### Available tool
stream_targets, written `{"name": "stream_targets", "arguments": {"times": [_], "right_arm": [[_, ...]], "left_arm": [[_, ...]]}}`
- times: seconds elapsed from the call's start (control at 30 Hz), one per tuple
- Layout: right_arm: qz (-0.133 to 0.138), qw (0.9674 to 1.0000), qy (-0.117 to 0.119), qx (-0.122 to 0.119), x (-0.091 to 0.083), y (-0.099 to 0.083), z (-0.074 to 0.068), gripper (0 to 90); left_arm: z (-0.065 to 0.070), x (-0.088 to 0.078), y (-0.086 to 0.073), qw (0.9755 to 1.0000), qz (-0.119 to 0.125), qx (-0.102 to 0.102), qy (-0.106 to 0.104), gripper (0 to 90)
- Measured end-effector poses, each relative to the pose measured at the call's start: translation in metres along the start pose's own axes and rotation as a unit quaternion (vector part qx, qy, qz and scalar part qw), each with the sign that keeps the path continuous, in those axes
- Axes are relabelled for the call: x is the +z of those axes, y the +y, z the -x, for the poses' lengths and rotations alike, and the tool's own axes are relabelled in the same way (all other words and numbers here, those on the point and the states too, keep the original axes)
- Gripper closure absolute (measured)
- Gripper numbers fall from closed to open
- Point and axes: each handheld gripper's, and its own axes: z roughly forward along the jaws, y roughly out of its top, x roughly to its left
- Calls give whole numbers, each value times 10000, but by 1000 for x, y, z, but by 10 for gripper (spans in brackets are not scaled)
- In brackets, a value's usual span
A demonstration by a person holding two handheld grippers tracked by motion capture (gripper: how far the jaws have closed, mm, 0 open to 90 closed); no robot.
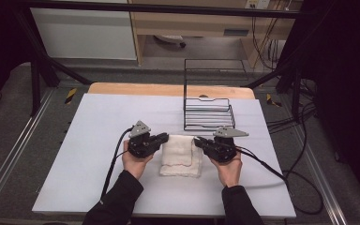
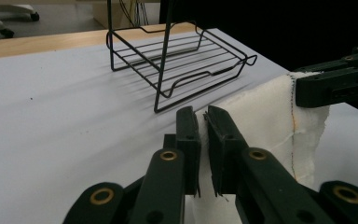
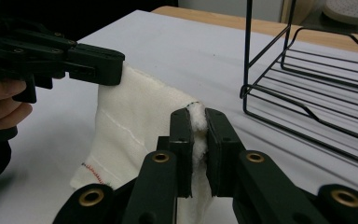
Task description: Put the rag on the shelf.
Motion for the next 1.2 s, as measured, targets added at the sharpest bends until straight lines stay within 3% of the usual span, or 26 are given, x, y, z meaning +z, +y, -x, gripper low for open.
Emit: {"name": "stream_targets", "arguments": {"times": [0.7, 1.2], "right_arm": [[621, 9975, -111, -332, -16, 16, -13, 823], [998, 9938, -142, -468, -27, 30, -19, 823]], "left_arm": [[9, -21, 16, 9977, 670, 111, -2, 832], [16, -32, 32, 9951, 964, 240, 23, 833]]}}
